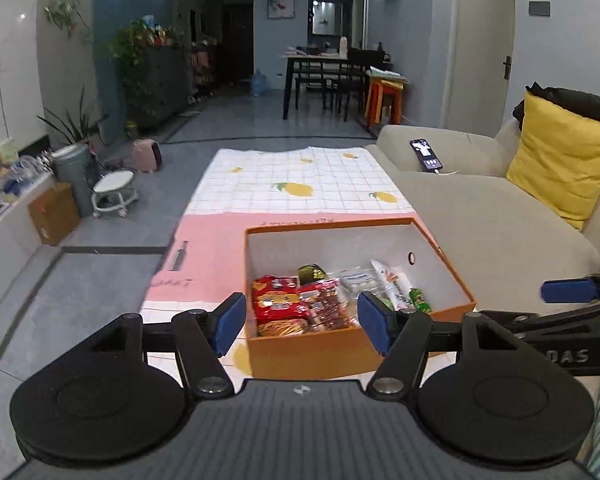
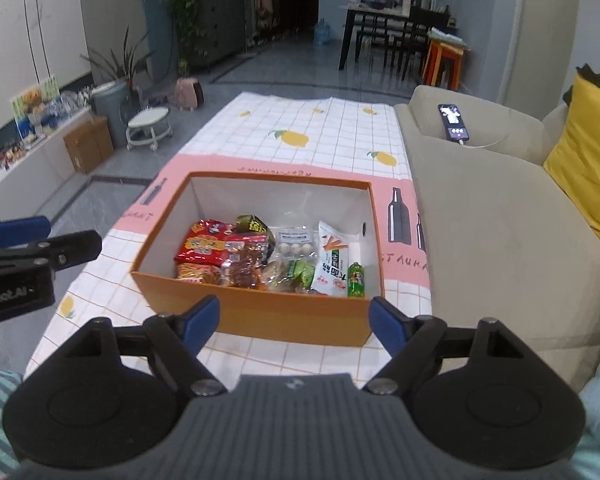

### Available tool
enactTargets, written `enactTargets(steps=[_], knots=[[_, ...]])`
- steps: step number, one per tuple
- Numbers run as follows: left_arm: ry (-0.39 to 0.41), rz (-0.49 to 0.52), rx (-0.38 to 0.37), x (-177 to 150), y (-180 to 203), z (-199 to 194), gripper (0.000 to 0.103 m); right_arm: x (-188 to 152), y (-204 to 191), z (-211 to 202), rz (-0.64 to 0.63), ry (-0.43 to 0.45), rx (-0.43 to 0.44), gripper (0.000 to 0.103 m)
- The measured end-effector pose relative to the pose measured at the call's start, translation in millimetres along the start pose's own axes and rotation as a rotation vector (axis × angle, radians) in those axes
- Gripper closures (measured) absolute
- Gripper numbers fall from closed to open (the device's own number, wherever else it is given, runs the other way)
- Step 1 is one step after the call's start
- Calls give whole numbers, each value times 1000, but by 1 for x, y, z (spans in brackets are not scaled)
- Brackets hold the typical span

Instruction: Organize snacks

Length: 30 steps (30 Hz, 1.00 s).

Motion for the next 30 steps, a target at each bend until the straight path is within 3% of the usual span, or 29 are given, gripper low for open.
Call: enactTargets(steps=[9, 15, 30], knots=[[72, 33, 2, -12, 10, -5, 25, -36, -16, -17, 5, 80, -63, 22], [47, 72, 35, -23, 19, 9, 25, -47, -12, -4, 19, 82, -85, 22], [-22, 79, 13, -38, 21, 28, 25, -52, -3, 21, 26, 59, -101, 22]])
Point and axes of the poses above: each gripper's, at about its wrist camera, not at the fingertips, and z roughly the way its jaws point, y to its right, x to its top, the point moved 2 cm from there along z, roughly the way its jaws point, and after that the axes turned 6 degrees about x, right-handed, at the moved point
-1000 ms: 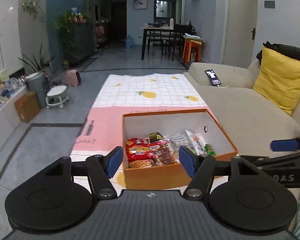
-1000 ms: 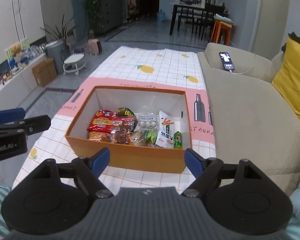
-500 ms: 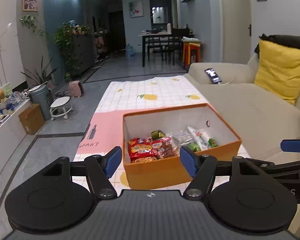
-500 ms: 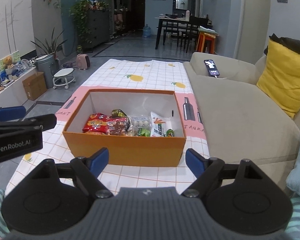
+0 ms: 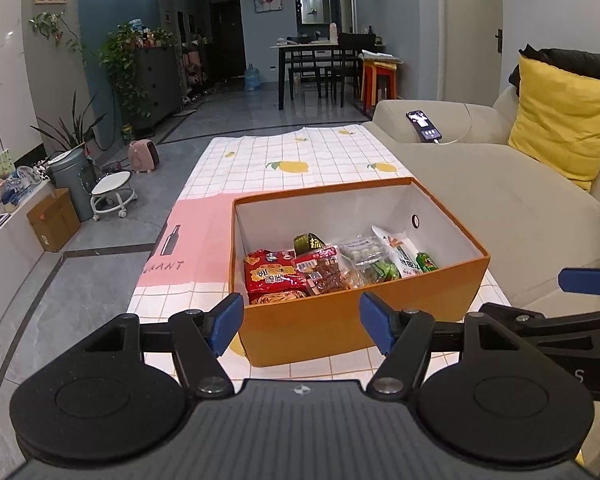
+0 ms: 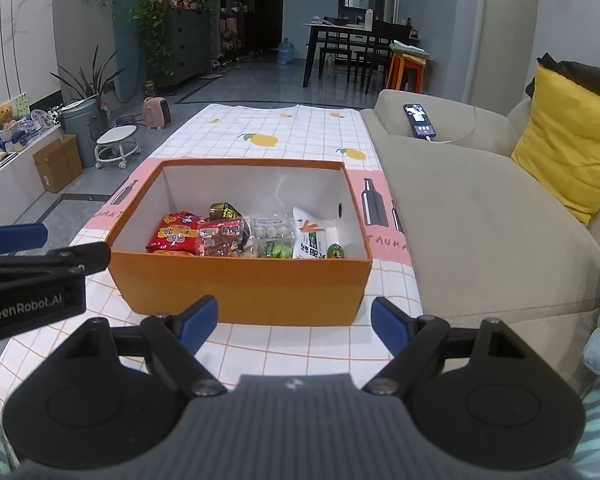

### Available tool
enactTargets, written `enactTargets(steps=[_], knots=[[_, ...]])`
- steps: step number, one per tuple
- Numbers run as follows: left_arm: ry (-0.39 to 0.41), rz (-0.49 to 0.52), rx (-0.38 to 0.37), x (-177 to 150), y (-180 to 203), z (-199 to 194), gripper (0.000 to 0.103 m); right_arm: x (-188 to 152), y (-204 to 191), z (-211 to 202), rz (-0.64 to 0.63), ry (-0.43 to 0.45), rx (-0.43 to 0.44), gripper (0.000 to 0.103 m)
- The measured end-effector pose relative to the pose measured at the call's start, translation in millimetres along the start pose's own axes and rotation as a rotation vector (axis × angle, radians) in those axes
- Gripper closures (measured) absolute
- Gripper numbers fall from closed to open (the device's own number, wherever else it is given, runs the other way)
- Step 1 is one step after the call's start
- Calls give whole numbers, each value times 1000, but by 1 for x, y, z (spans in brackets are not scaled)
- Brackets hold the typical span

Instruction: Organize snacks

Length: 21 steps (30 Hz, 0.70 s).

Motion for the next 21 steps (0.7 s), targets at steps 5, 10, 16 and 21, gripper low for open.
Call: enactTargets(steps=[5, 10, 16, 21], knots=[[-10, -8, -1, 1, -4, -1, 25, 3, -2, -1, -3, 8, 0, 22], [-10, -15, 0, 3, -5, -3, 22, 7, -6, -3, -14, 13, -1, 22], [-11, -25, 2, 4, -8, -6, 20, 10, -7, -7, -14, 25, -6, 22], [-13, -33, 1, 5, -9, -6, 20, 10, -9, -10, -13, 32, -8, 22]])
Point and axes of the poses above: each gripper's, at about its wrist camera, not at the fingertips, and z roughly the way its jaws point, y to its right, x to its top, the point moved 2 cm from there along z, roughly the way its jaws point, and after that the axes turned 6 degrees about x, right-handed, at the moved point
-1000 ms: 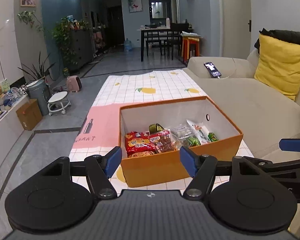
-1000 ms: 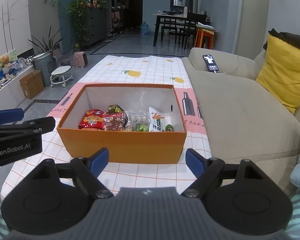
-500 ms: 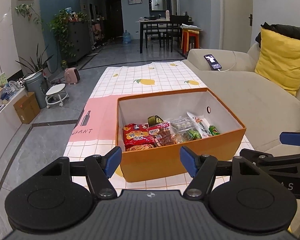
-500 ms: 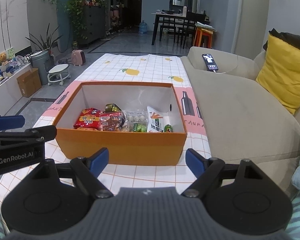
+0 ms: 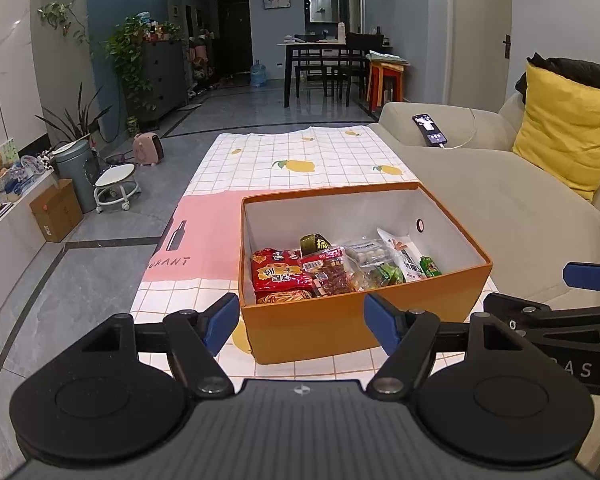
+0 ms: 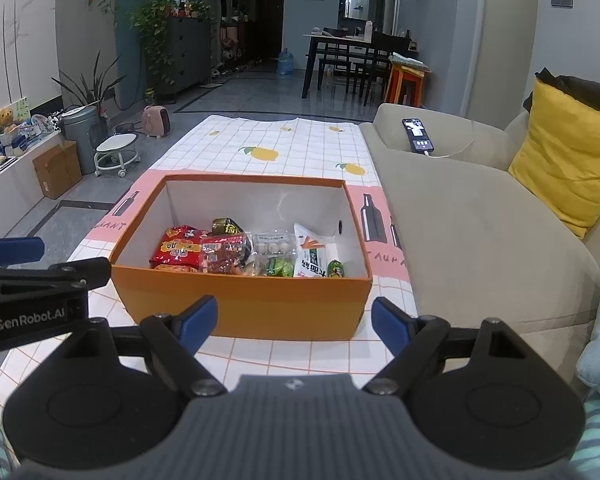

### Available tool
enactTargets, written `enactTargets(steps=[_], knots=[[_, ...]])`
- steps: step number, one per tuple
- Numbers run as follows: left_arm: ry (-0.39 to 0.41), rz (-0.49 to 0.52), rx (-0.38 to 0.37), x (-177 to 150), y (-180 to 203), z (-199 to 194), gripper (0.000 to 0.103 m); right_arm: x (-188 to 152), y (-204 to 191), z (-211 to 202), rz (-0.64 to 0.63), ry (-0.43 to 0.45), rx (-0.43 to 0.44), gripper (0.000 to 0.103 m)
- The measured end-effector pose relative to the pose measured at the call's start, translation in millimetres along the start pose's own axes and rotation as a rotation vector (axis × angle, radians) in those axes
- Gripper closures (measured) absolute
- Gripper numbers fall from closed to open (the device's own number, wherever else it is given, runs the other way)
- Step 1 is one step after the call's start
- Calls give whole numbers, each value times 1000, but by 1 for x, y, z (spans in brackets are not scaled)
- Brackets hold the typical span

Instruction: Organize snacks

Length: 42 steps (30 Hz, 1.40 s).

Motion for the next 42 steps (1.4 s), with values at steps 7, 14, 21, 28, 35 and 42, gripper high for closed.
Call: enactTargets(steps=[7, 14, 21, 28, 35, 42], knots=[[-9, 0, 5, 0, -1, 0, 20, 0, -1, 1, 0, -2, 2, 21], [-15, -3, 7, -1, 0, 2, 20, 0, -1, 2, 2, -2, 2, 21], [-14, 0, 9, -1, -1, 1, 19, 1, 0, 1, 7, 5, 1, 21], [-19, -13, 9, 0, -1, 0, 17, 0, 0, 1, 5, 6, -1, 21], [-21, -15, 10, 0, 0, 0, 16, 0, 1, 1, 11, 7, -4, 21], [-23, -12, 14, 0, 0, 1, 16, 0, 1, 1, 13, 6, -4, 21]])
Point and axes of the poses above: each gripper's, at about its wrist camera, not at the fingertips, and z roughly the way its jaws point, y to its right, x to its top, the point moved 2 cm from there along z, roughly the way its jaws point, and after that the axes turned 6 degrees about x, right-handed, at the moved point
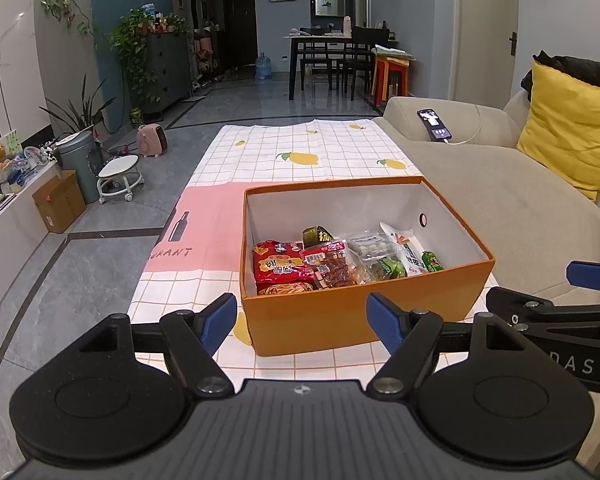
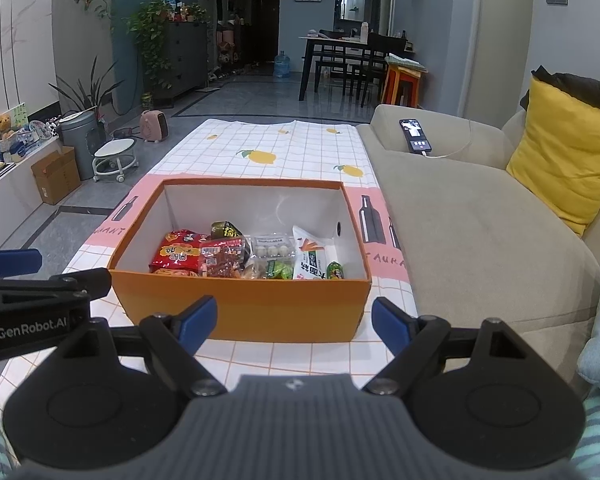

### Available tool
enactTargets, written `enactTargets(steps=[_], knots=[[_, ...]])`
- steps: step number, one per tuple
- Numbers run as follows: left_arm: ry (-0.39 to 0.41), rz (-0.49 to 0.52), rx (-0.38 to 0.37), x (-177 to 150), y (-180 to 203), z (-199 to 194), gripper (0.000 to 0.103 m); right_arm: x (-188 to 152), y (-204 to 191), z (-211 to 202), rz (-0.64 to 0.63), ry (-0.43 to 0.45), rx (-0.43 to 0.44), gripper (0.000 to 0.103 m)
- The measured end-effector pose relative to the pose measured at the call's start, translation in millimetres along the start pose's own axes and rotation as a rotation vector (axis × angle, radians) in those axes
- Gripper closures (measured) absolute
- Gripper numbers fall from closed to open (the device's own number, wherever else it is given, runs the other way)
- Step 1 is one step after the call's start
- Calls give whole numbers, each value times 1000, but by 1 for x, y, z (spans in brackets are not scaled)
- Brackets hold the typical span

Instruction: Organize snacks

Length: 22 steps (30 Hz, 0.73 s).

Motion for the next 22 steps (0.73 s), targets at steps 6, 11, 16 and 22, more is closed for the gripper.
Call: enactTargets(steps=[6, 11, 16, 22], knots=[[1, -15, -7, 0, 0, 0, 16, 0, 0, 0, 0, -1, -1, 21], [6, -20, -11, -1, 2, 0, 16, 0, 0, 0, 1, -3, -3, 21], [17, -43, -19, -1, 0, -3, 16, 0, -1, 0, 1, -4, -3, 21], [33, -50, -19, 1, 0, -7, 16, 0, -1, 0, 2, -5, -3, 21]])
Point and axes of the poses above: each gripper's, at about its wrist camera, not at the fingertips, and z roughly the way its jaws point, y to its right, x to its top, the point moved 2 cm from there along z, roughly the way its jaws point, and after that the axes turned 6 degrees about x, right-handed, at the moved point
